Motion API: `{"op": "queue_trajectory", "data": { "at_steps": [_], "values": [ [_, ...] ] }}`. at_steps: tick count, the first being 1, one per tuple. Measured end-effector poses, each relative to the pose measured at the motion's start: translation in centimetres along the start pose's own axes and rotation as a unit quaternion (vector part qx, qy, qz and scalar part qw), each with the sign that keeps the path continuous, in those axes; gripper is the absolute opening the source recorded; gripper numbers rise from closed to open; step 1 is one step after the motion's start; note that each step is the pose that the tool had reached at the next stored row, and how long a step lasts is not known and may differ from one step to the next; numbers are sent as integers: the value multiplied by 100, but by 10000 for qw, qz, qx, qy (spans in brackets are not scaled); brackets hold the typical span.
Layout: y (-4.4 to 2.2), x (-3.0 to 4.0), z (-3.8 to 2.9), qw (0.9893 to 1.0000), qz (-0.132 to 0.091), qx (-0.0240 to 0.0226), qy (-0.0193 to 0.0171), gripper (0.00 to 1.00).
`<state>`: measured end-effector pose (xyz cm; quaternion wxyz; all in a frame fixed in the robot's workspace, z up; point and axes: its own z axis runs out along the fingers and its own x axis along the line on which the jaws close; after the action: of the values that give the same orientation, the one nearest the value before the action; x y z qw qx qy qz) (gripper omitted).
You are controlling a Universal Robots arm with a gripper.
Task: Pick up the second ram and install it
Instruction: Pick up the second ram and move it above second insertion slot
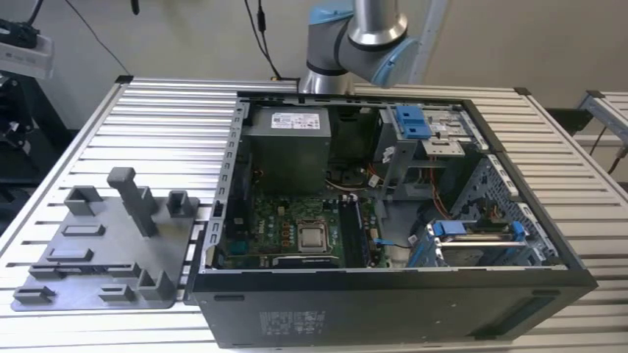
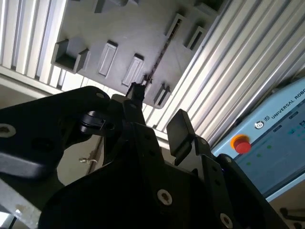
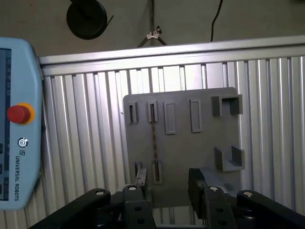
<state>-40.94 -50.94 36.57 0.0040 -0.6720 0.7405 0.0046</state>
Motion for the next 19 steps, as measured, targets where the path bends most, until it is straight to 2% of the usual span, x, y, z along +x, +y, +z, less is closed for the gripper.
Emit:
{"op": "queue_trajectory", "data": {
  "at_steps": [3,6,12,14,17,19],
  "values": [
    [5,-4,21,10000,-7,12,0,48],
    [15,-3,71,10000,-64,30,-3,48],
    [27,1,161,9997,-231,22,-72,48],
    [27,1,178,9997,-249,1,-73,48],
    [27,2,199,9996,-259,-69,-69,48],
    [27,2,222,9996,-269,-64,-70,48]
  ]
}}
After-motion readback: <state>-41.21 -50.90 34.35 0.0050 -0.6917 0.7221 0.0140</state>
